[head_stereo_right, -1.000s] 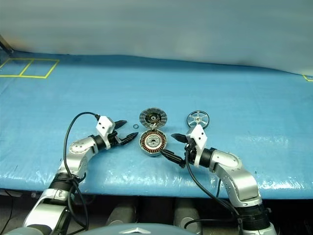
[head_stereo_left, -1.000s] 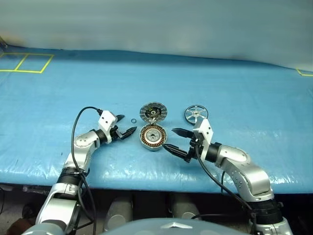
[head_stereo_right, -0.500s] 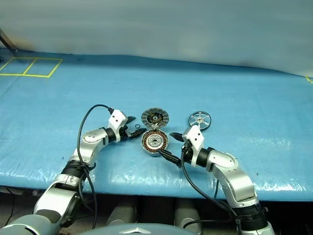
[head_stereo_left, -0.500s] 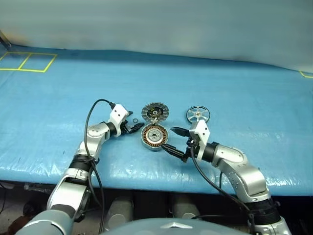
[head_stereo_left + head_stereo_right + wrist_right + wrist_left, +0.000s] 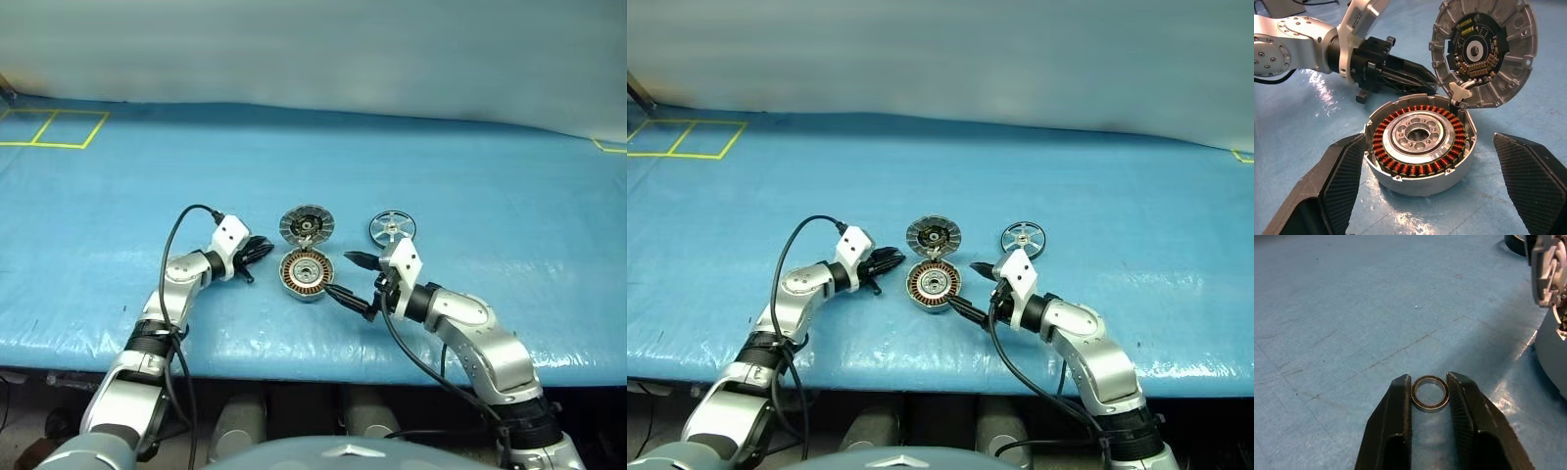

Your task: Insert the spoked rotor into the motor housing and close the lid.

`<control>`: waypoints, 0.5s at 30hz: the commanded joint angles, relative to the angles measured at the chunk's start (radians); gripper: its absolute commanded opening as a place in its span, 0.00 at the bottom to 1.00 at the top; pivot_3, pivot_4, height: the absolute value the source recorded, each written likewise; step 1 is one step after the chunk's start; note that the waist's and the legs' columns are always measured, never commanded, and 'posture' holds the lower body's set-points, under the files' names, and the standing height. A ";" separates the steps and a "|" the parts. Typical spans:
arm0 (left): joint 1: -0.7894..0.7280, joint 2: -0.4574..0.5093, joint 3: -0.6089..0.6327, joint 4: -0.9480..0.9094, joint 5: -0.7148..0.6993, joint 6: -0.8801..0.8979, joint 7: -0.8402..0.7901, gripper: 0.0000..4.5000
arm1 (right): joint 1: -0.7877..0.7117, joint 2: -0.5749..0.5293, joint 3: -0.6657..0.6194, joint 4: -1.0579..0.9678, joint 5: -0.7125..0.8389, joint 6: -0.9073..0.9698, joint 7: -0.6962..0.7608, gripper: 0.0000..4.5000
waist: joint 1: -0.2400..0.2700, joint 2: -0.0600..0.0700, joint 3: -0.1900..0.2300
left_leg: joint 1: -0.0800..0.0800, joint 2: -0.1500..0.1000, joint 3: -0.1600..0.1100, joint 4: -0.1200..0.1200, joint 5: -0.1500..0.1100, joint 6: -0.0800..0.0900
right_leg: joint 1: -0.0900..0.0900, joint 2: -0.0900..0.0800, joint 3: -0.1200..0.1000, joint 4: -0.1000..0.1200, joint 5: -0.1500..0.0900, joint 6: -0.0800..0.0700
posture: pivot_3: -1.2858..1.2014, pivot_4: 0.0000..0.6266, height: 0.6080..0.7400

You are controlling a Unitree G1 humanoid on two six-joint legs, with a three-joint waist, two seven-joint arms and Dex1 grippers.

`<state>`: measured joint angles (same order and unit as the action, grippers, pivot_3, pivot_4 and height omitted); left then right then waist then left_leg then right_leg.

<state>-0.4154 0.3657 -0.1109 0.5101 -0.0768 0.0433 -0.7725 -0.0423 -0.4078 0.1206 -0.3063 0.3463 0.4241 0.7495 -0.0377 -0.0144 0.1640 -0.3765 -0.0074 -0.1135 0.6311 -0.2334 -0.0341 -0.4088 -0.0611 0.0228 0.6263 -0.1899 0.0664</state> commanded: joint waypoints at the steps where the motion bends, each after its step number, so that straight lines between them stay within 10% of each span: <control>1: 0.064 0.035 -0.021 0.012 0.041 0.083 0.011 0.14 | -0.024 0.007 -0.004 -0.009 0.003 -0.023 -0.007 0.97 | -0.001 0.000 0.000 | 0.000 0.000 0.000 0.000 0.000 0.000 | 0.000 0.000 0.000 0.000 -0.002 -0.003 | 0.52 0.24 1.00; 15: 0.152 0.099 0.090 -0.203 -0.150 0.029 -0.155 0.14 | -0.010 0.008 -0.006 0.033 -0.006 -0.107 0.015 0.97 | -0.005 0.001 -0.001 | 0.000 0.000 0.000 0.000 0.000 0.000 | -0.001 0.000 0.000 0.001 -0.002 -0.004 | 0.52 0.24 1.00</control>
<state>-0.2739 0.4453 -0.0423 0.3622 -0.1850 0.0745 -0.8713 -0.0551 -0.3960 0.1285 -0.2689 0.3371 0.3616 0.7473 -0.0430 -0.0138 0.1630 -0.3773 -0.0069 -0.1132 0.6308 -0.2334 -0.0341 -0.4106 -0.0610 0.0230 0.6273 -0.1925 0.0619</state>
